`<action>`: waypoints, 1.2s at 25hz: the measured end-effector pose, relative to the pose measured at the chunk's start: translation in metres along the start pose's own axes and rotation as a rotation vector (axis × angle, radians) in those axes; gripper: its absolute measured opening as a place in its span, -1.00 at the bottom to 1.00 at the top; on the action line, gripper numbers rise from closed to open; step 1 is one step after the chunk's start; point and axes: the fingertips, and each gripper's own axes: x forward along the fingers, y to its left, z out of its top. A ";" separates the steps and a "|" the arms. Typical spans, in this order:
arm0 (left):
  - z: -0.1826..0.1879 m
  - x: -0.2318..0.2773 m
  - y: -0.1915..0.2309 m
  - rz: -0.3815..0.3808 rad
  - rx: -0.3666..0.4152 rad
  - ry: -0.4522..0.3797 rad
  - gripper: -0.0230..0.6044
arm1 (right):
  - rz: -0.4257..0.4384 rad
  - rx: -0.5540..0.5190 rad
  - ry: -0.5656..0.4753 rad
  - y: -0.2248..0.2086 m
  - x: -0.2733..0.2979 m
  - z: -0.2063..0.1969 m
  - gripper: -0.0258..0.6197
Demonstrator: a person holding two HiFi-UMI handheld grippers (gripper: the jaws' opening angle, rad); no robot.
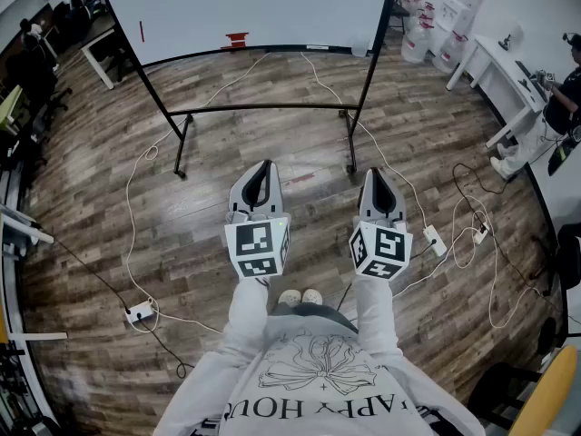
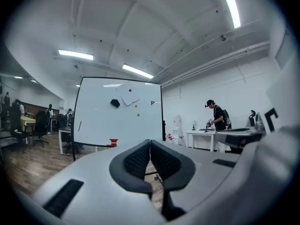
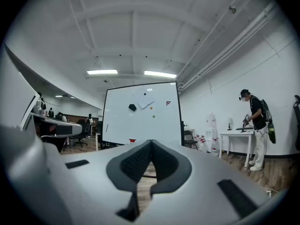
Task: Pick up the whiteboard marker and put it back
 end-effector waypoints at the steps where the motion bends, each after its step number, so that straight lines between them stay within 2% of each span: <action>1: 0.000 0.001 0.000 0.000 0.000 0.000 -0.90 | -0.001 -0.002 -0.001 0.000 0.001 0.000 -0.91; 16: -0.003 0.023 -0.014 0.016 0.002 0.009 -0.90 | -0.008 -0.021 -0.015 -0.022 0.018 -0.001 -0.91; 30: -0.017 0.061 -0.023 0.057 0.003 0.038 -0.90 | 0.067 -0.006 0.018 -0.039 0.064 -0.017 -0.91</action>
